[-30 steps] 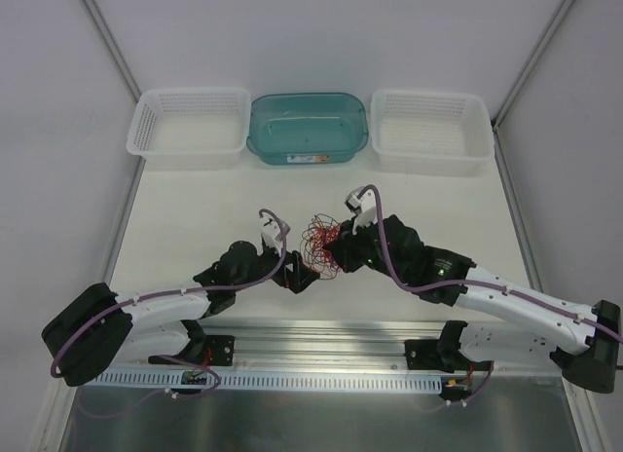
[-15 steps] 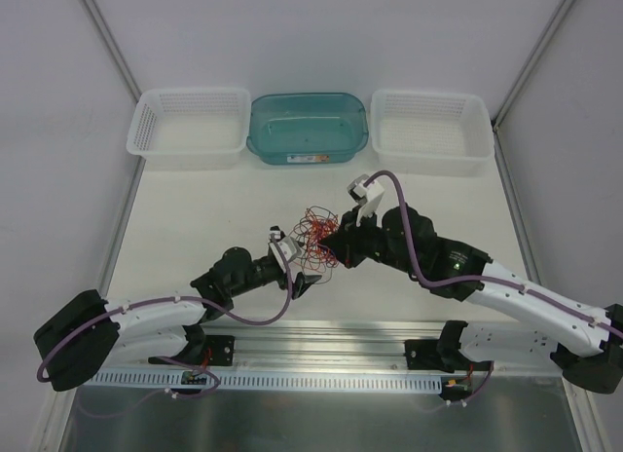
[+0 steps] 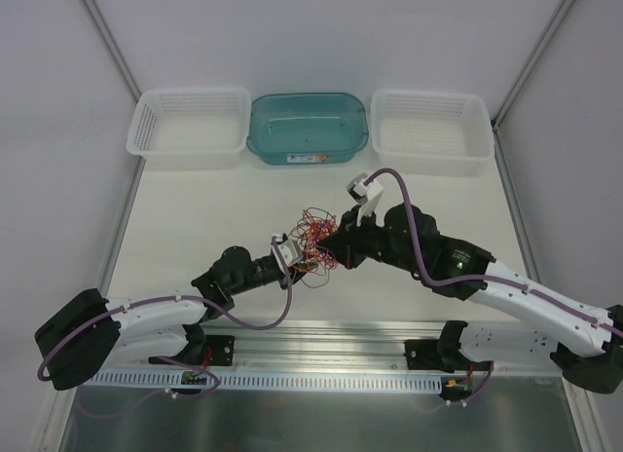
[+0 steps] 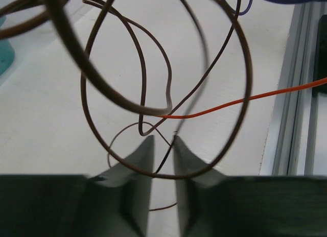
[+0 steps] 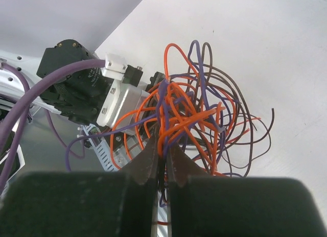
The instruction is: Untangle the cables
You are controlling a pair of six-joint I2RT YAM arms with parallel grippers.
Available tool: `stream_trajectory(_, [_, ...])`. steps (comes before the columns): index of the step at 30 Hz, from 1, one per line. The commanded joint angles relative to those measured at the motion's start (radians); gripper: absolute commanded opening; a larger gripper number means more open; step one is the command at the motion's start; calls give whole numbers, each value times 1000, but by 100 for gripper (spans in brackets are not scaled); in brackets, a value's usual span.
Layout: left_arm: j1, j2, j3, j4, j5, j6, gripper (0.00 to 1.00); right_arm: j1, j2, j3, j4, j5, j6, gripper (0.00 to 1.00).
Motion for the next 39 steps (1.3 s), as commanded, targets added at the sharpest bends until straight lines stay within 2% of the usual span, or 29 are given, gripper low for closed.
stream_trajectory(1, [-9, 19, 34, 94, 58, -19, 15, 5, -17, 36, 60, -24, 12, 1])
stream_trajectory(3, [-9, 27, 34, 106, 67, -32, 0, 5, -17, 32, 67, -21, 12, 1])
stream_trajectory(7, [-9, 22, 20, 102, 0, -63, 0, 3, -47, 6, 38, 60, 6, 1])
stream_trajectory(15, [-7, -73, -23, -44, -279, -207, 0, -18, -207, -68, -149, 551, 51, 1])
stream_trajectory(16, [-7, -87, -26, -99, -311, -221, 0, -38, -236, -74, -172, 615, 60, 1])
stream_trajectory(19, [-4, -151, -14, -197, -452, -281, 0, -98, -291, -97, -258, 689, 95, 1])
stream_trajectory(20, [0, -180, -5, -280, -526, -313, 0, -113, -302, -105, -278, 704, 115, 1])
stream_trajectory(22, [37, -205, 33, -374, -571, -350, 0, -159, -328, -129, -329, 743, 129, 1])
stream_trajectory(23, [54, -214, 44, -459, -587, -386, 0, -174, -334, -140, -341, 750, 136, 1])
stream_trajectory(26, [132, -275, 72, -573, -583, -468, 0, -246, -344, -175, -409, 761, 156, 1])
stream_trajectory(29, [209, -327, 66, -615, -519, -525, 0, -328, -348, -223, -409, 715, 164, 1])
stream_trajectory(34, [232, -358, 103, -676, -471, -546, 0, -385, -295, -305, -340, 551, 137, 1])
stream_trajectory(39, [234, -323, 205, -756, -454, -552, 0, -386, -146, -350, -263, 435, 132, 2])
